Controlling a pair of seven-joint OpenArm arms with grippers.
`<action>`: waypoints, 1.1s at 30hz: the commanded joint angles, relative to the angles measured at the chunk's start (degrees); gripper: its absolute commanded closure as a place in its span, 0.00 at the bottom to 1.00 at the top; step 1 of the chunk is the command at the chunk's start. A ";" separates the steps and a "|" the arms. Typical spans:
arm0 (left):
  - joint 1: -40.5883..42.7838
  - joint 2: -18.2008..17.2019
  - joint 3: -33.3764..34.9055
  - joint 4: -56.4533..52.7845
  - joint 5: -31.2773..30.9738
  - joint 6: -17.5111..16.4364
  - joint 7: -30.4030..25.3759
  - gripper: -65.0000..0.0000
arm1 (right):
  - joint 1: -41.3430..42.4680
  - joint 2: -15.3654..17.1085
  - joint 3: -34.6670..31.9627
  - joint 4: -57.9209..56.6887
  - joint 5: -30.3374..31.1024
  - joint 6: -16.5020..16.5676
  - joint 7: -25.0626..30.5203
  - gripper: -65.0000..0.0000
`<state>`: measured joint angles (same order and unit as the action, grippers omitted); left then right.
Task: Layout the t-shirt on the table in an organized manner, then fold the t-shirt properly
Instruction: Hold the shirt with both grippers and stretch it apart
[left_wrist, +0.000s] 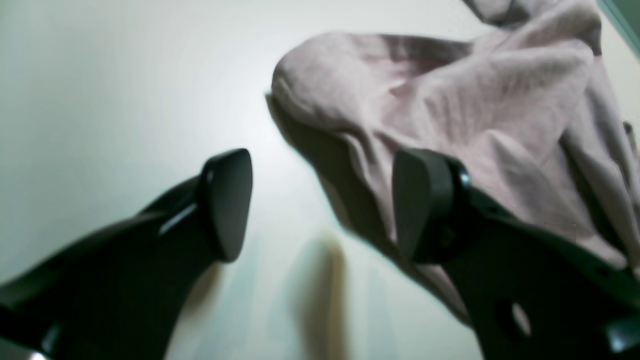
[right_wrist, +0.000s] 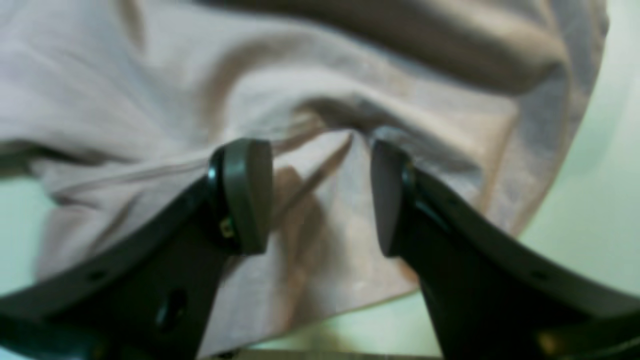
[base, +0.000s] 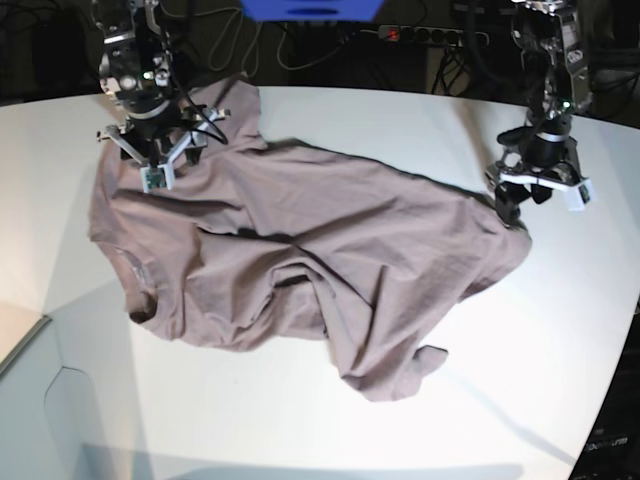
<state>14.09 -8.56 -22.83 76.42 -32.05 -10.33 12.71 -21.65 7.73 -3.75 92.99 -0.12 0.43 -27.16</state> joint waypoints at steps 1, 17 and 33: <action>-0.42 -0.72 -0.34 0.81 -0.61 -0.53 -1.59 0.35 | -0.28 0.32 0.19 1.65 -0.10 -0.03 1.09 0.51; -10.53 -3.62 -0.34 -10.44 0.01 -0.53 -1.59 0.35 | -3.10 0.32 0.10 3.23 -0.10 -0.03 1.09 0.51; -14.31 -3.88 0.28 -14.75 0.10 -0.53 -1.59 0.35 | -5.12 -0.65 0.19 3.67 -0.10 -0.12 1.09 0.51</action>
<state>1.02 -11.68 -22.48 60.75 -31.64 -10.48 12.51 -26.74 6.85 -3.70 95.33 -0.12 0.40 -27.16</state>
